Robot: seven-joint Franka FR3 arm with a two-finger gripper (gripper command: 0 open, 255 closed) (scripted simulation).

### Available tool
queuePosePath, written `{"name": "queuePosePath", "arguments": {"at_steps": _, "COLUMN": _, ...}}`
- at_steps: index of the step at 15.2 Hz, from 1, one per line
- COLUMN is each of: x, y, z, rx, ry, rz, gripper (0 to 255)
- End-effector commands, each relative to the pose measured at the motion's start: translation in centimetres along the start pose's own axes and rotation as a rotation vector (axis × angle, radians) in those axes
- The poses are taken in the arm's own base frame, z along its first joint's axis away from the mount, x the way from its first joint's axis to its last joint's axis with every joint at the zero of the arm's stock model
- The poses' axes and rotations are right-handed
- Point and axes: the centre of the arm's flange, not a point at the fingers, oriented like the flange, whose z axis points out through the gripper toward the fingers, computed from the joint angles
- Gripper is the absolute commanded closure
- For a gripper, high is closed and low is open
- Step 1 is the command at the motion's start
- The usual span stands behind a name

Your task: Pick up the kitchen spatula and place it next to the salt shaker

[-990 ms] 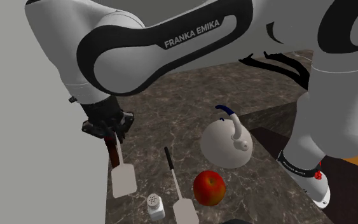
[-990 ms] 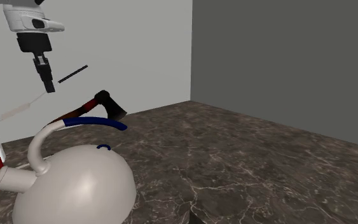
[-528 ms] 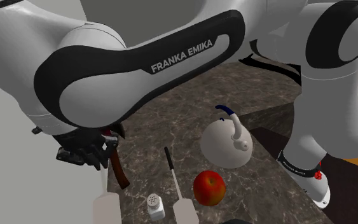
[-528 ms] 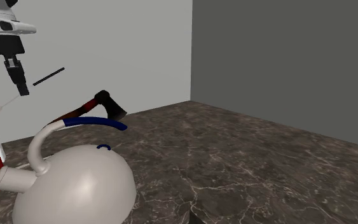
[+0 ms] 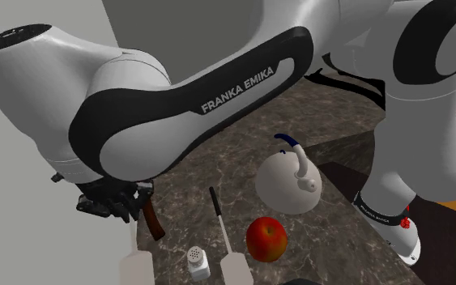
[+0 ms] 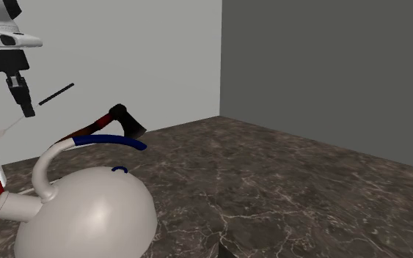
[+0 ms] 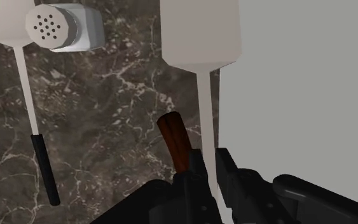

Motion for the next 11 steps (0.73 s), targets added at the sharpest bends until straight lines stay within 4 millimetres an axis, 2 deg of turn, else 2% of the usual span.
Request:
{"name": "queuePosePath", "arguments": {"at_steps": 1, "x": -0.2, "y": -0.2, "z": 3.0, "rx": -0.032, "ry": -0.010, "rz": -0.005, "gripper": 255}}
{"name": "queuePosePath", "arguments": {"at_steps": 11, "x": -0.6, "y": 0.0, "z": 8.3, "rx": -0.032, "ry": -0.010, "rz": -0.005, "gripper": 255}}
